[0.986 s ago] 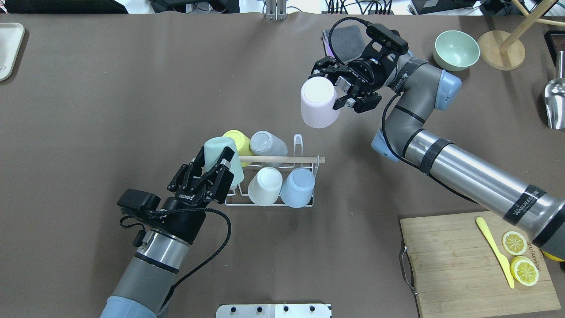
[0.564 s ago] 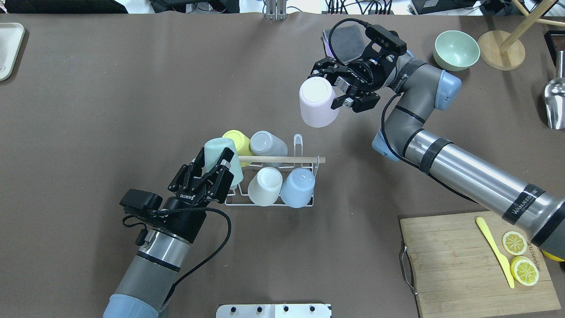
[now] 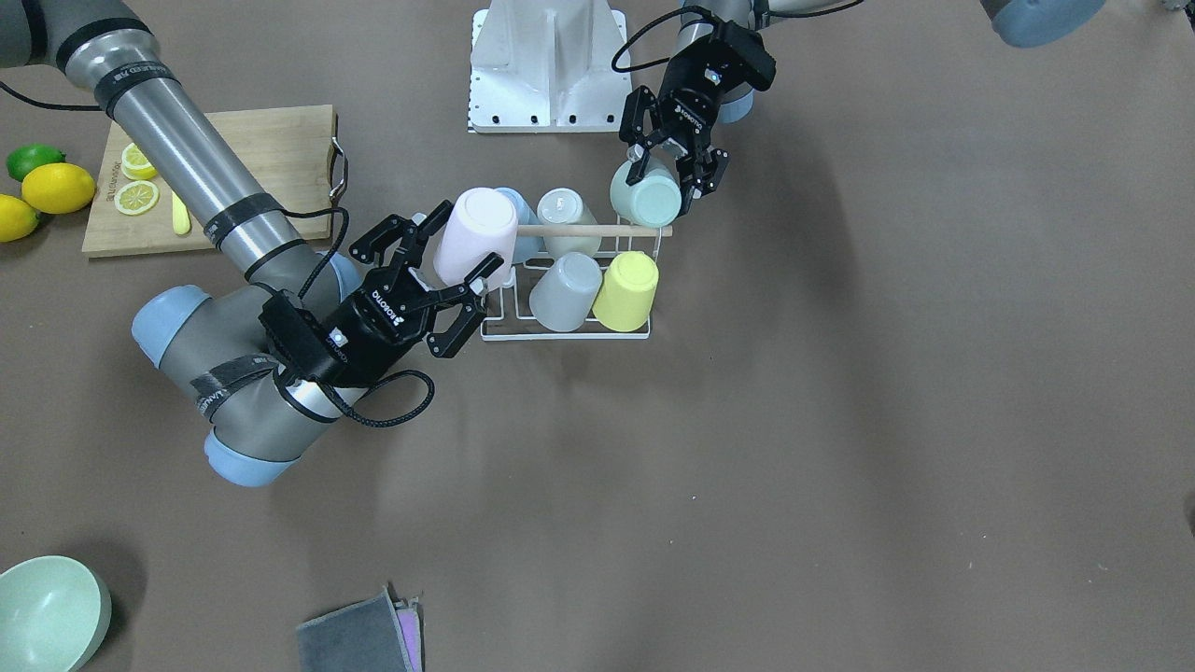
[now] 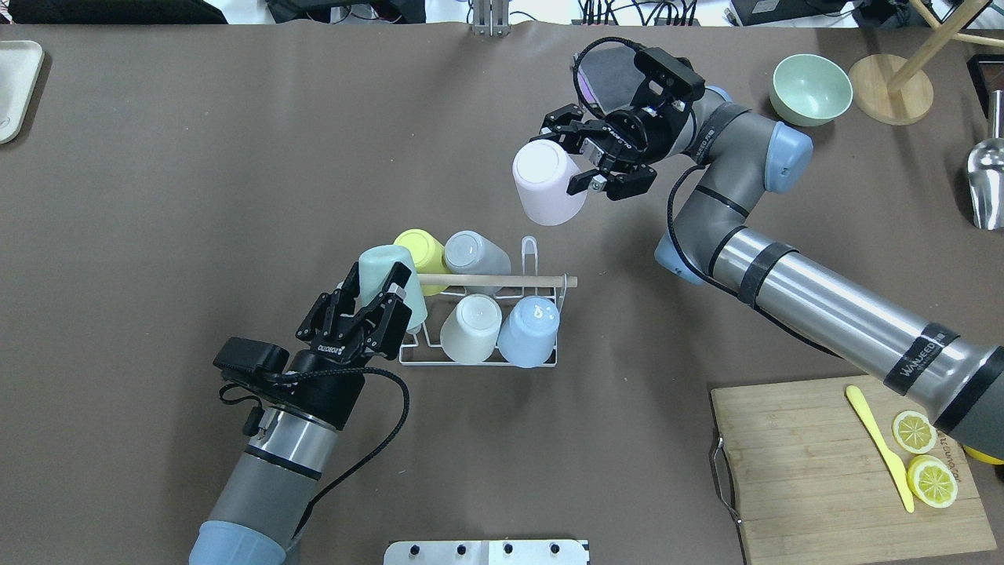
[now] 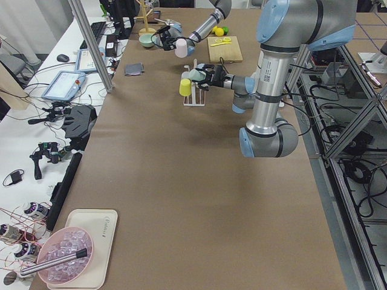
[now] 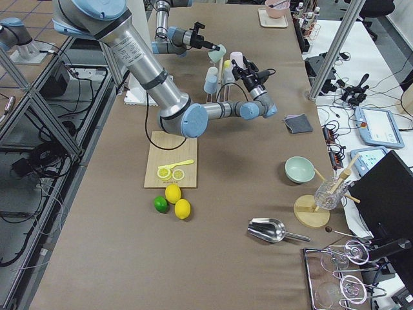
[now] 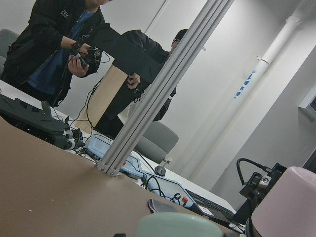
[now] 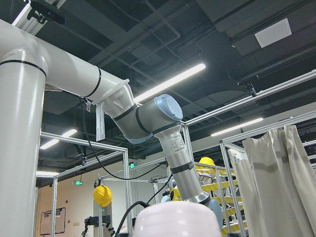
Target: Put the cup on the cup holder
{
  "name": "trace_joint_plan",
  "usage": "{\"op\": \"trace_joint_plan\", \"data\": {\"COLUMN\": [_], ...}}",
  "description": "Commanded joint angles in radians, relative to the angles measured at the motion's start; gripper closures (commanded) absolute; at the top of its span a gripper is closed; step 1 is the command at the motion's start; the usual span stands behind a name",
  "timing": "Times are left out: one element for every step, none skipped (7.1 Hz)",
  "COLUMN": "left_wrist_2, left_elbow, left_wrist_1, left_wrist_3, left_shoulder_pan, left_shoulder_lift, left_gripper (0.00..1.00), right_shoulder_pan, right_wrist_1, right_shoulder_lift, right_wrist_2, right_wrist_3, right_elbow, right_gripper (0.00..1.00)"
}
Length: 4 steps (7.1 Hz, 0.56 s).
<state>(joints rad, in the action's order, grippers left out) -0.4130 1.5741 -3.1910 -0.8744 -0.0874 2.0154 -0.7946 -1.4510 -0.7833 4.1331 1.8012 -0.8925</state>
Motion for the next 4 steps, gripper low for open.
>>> {"op": "trace_joint_plan", "data": {"left_wrist_2": [0.005,0.006,0.008,0.037], "left_elbow": [-0.009,-0.009,-0.016,-0.052], "left_wrist_1": [0.000,0.000,0.002,0.000], "left_wrist_3": [0.002,0.003,0.003,0.002], "left_shoulder_pan": [0.000,0.001,0.003,0.003], "left_shoulder_lift": [0.008,0.009,0.011,0.032], "left_gripper": [0.89,0.89,0.89,0.86], "right_shoulder_pan": [0.018,0.038,0.047,0.048], "right_wrist_1": [-0.012,-0.012,-0.014,-0.014], "right_shoulder_lift": [0.006,0.004,0.001,-0.001], "right_wrist_2": [-0.007,-0.005,-0.007,-0.007], "right_wrist_3": [0.007,0.006,0.007,0.006], "right_elbow": [0.004,0.004,0.004,0.004], "right_gripper": [0.78,0.78,0.78,0.78]}}
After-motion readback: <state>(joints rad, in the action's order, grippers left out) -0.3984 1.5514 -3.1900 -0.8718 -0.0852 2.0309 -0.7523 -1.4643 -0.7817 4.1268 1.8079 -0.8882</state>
